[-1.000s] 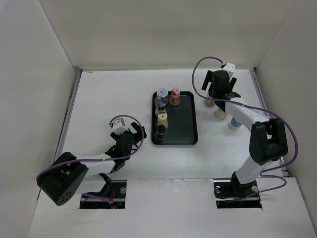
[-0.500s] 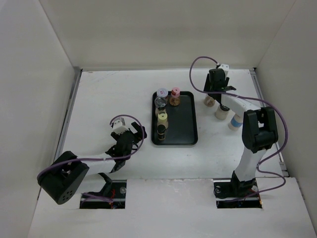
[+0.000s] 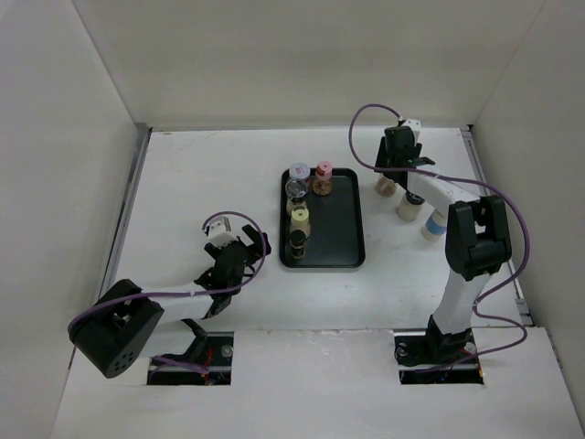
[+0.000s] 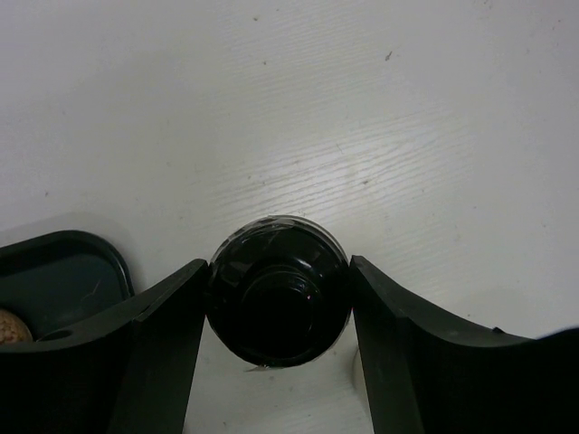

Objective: Organize the condiment bottles

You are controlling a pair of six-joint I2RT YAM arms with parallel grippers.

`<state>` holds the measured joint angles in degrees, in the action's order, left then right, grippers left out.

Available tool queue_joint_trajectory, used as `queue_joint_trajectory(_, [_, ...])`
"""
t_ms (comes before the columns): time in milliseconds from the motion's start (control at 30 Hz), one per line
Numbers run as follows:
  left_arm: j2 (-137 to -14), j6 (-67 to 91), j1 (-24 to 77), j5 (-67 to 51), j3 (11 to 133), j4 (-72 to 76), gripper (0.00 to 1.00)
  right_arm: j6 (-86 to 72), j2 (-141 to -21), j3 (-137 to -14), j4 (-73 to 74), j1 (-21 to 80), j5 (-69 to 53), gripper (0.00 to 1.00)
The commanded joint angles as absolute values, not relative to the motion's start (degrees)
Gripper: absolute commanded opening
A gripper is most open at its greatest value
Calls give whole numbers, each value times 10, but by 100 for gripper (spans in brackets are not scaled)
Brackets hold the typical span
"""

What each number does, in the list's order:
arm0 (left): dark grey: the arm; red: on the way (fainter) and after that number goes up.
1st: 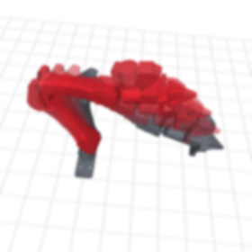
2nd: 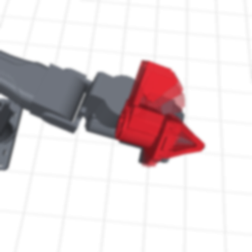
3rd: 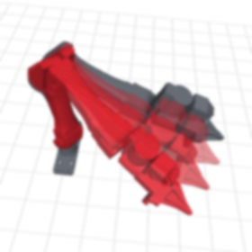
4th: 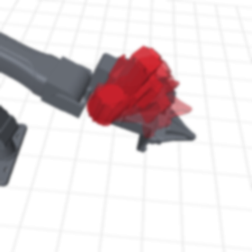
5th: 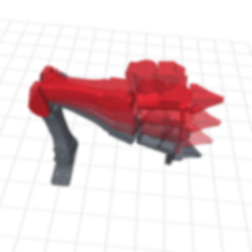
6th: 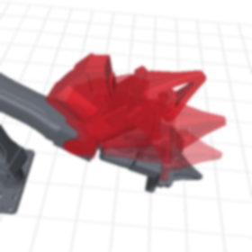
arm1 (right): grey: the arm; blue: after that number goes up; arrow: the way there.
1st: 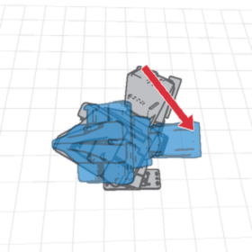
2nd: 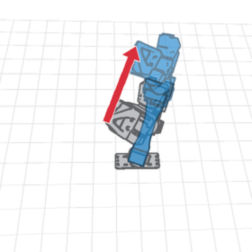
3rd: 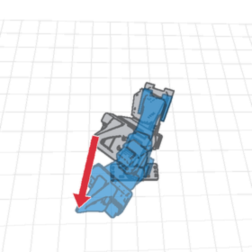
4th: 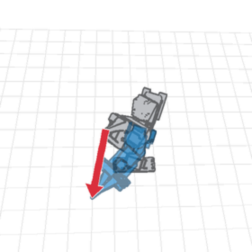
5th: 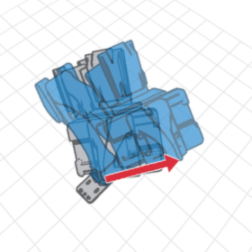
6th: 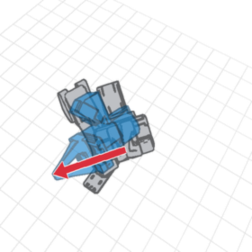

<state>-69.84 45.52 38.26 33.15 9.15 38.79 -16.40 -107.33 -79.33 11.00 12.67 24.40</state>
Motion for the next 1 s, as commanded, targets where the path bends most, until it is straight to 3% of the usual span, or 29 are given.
queue_joint_trajectory(0, [-689,462,379,334,106,413,100,-171,-1032,-790,73,127,247,49])
queue_joint_trajectory(233, [-693,462,378,332,108,413,100,-155,-965,-798,18,196,241,49])
queue_joint_trajectory(800, [-672,462,379,329,102,413,100,-171,-1097,-865,5,271,241,50])
queue_joint_trajectory(900, [-677,462,380,333,103,413,100,-169,-1106,-855,4,271,247,54])
queue_joint_trajectory(967, [-683,462,380,328,105,413,100,-169,-1108,-853,4,271,248,64])
